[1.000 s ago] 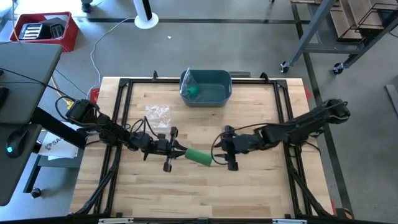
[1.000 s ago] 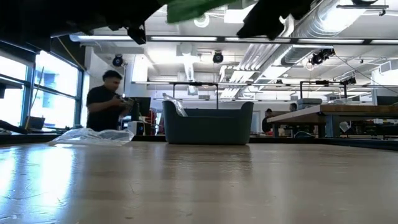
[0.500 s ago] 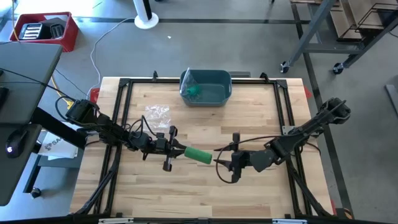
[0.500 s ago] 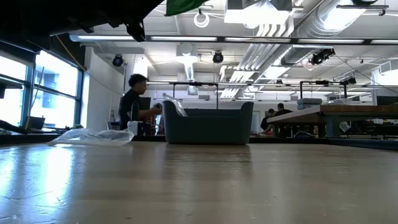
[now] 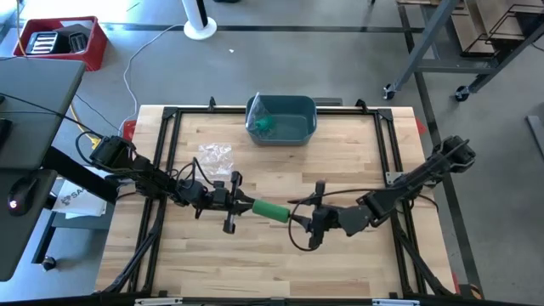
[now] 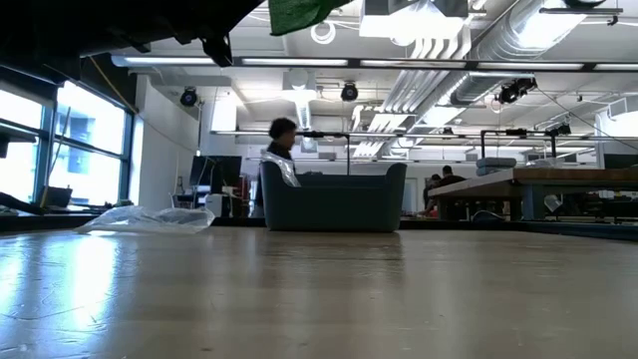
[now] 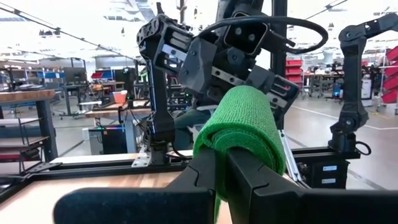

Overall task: Roll bandage
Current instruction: Roll the green bandage

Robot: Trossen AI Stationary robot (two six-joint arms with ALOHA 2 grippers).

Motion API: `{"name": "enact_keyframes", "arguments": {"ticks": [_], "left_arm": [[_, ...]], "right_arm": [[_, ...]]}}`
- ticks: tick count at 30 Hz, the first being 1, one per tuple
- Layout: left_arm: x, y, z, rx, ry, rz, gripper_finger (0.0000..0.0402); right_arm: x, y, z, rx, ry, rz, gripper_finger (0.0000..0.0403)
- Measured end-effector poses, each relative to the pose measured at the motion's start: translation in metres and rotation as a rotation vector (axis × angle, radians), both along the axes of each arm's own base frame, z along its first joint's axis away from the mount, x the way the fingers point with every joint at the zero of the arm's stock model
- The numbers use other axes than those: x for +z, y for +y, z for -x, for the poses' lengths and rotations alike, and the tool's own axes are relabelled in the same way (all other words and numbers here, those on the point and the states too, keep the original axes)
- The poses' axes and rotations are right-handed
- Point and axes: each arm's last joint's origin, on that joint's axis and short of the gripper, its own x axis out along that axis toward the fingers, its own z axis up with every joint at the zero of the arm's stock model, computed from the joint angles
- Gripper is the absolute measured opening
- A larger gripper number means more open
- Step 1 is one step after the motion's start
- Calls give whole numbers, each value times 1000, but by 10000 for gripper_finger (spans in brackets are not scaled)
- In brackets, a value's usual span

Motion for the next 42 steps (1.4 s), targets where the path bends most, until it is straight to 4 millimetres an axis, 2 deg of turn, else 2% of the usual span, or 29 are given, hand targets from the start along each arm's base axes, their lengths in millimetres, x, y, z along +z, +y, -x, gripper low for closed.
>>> {"name": "enact_keyframes", "arguments": {"ticks": [6, 9, 14, 18, 20, 25, 32, 38, 42], "left_arm": [[2, 0, 0, 1, -18, 4, 5], [2, 0, 0, 13, -16, 6, 5], [1, 1, 0, 18, -12, 5, 6], [1, 1, 0, 25, -10, 24, 8], [1, 1, 0, 25, -5, 57, 19], [3, 5, 6, 14, 40, 80, 78], [13, 8, 13, 8, 30, 78, 162], [12, 9, 11, -29, 54, 71, 188], [13, 14, 10, -111, 53, 153, 191]], "right_arm": [[0, -5, -4, 41, 15, 82, 167], [-4, -7, -9, 50, 28, 119, 154], [-14, -4, -17, 79, 47, 208, 94], [-13, -2, -16, 51, 48, 280, 28], [-13, -1, -15, 47, 57, 325, 11], [-13, 9, -10, 78, 83, 468, 21], [-13, 19, -4, 145, 97, 619, 7], [-9, 19, -5, 154, 91, 758, 14], [-9, 19, -5, 176, 115, 879, 17]]}}
